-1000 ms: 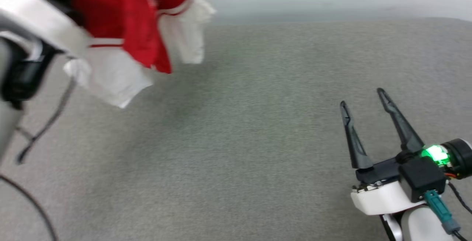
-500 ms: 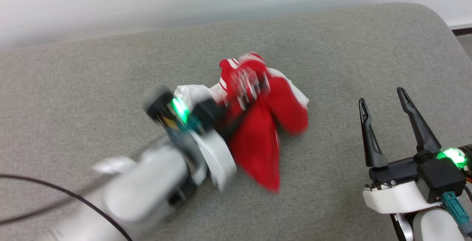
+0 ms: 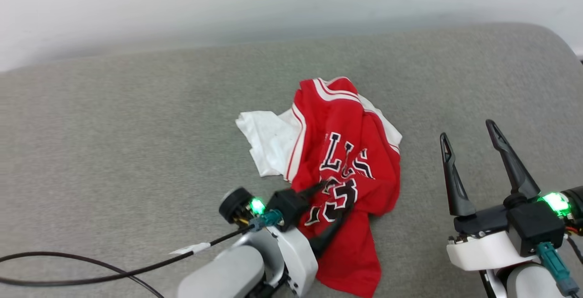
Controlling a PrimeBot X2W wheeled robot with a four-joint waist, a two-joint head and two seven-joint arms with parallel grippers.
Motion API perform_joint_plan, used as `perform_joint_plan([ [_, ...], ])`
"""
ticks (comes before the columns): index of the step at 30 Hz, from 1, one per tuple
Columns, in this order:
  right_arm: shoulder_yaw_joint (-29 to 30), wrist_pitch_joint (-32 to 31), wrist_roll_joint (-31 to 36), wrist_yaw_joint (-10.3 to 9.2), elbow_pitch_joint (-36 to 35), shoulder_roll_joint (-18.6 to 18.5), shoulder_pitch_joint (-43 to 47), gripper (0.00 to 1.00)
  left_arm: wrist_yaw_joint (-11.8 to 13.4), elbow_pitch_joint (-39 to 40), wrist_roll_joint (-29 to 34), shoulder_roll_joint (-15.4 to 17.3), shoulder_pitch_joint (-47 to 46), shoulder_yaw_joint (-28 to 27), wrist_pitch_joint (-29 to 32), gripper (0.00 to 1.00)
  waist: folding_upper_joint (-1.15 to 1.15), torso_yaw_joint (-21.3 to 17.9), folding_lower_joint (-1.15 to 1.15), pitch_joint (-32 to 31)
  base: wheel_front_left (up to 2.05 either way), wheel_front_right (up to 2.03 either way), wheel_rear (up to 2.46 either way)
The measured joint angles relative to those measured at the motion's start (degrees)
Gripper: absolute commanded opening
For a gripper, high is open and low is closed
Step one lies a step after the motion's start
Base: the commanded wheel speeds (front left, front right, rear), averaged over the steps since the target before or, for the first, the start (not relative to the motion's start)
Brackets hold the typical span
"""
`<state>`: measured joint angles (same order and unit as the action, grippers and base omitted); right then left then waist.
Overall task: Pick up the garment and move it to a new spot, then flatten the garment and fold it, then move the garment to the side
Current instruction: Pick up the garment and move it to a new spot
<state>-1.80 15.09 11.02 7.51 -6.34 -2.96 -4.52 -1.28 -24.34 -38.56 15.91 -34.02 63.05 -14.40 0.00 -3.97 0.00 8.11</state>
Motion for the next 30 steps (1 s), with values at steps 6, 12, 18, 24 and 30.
perform_joint_plan([
  [6,-0.3,0.0,0.1,0.00,0.5,0.0,0.8,1.00,3.6,4.8,2.7,4.1,-1.0,-8.0,-0.5,1.00,0.00,2.5,0.00,-3.0,0.00,0.00,0.00],
  [12,0.6,0.0,0.0,0.00,0.0,-0.1,2.0,1.00,9.0,10.0,5.9,9.5,3.4,-20.4,-0.7,1.00,0.00,5.0,0.00,-5.1,0.00,0.00,0.00],
  [18,0.3,0.0,-0.3,0.00,-0.5,0.0,2.4,1.00,11.9,17.4,10.1,10.6,14.1,-34.1,-0.7,1.00,0.00,6.0,0.00,-5.8,0.00,0.00,0.00],
  [24,0.6,0.0,-0.5,0.00,-1.0,0.0,2.8,1.00,10.3,23.4,14.6,6.5,27.9,-44.9,-0.7,1.00,0.00,5.8,0.00,-6.0,0.00,0.00,0.00],
  [30,0.9,0.0,-1.0,0.00,-1.2,0.0,3.4,1.00,5.1,25.1,17.9,-0.6,36.1,-51.7,-0.7,1.00,0.00,5.5,0.00,-6.2,0.00,0.00,0.00],
])
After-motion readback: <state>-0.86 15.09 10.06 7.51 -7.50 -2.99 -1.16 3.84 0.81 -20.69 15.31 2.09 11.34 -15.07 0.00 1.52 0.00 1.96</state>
